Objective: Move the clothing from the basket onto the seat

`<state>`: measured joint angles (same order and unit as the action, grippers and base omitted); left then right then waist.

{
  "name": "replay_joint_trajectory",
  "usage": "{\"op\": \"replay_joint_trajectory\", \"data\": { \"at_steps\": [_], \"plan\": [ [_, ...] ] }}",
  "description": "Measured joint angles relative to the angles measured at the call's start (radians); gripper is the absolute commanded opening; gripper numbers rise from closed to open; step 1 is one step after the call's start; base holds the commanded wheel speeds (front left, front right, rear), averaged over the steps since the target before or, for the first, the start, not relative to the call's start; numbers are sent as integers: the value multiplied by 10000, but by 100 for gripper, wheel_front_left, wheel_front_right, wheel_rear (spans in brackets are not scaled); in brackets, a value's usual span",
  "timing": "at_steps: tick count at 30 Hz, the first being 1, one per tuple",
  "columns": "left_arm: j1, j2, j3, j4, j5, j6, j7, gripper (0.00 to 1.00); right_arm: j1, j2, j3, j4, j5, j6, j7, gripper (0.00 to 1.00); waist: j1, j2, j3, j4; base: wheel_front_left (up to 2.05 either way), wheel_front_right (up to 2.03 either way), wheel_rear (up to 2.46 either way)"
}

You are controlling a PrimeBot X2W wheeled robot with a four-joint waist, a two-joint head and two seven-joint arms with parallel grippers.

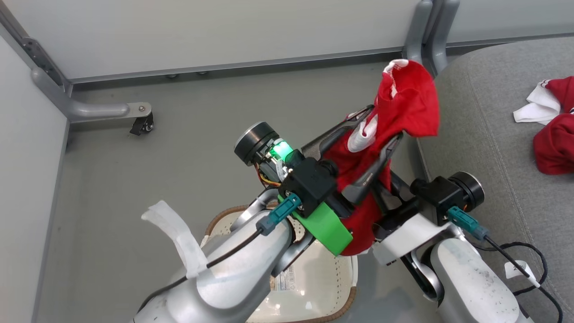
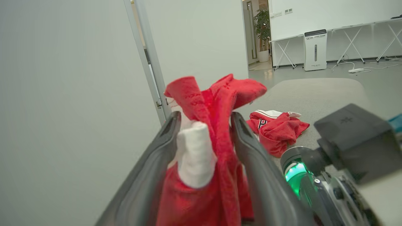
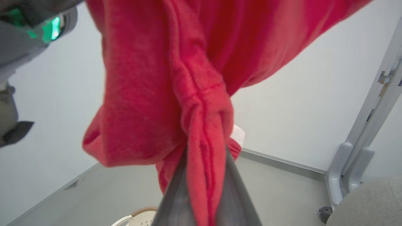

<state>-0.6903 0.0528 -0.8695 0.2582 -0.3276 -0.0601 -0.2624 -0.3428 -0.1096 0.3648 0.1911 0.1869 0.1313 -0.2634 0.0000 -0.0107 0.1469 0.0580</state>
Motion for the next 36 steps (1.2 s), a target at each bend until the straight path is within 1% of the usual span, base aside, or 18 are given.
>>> {"op": "replay_joint_trajectory", "data": {
  "at_steps": [5,10,16,22,29,36],
  "plan": [
    [250,0,-19,-10,130,-29,0,100,58,94,-353,46,-4,0,0,0,0,0,-2,76,0,0,0],
    [472,4,29,-104,213,-82,0,100,216,192,-924,81,-81,0,0,0,0,0,-15,113,0,0,0],
    [794,161,77,-138,305,-130,0,100,264,251,-1538,35,-199,0,0,0,0,0,-15,-69,0,0,0],
    [1074,326,31,-92,395,-192,-2,100,304,293,-2088,-96,-297,0,0,0,0,0,24,-494,0,0,0],
    [1276,520,15,0,468,-230,-2,100,468,311,-2765,-295,-349,0,0,0,0,0,127,-1216,0,0,0],
    [1300,552,-79,33,571,-291,-2,100,631,332,-3409,-470,-376,0,0,0,0,0,314,-2002,0,0,0]
  ]
}}
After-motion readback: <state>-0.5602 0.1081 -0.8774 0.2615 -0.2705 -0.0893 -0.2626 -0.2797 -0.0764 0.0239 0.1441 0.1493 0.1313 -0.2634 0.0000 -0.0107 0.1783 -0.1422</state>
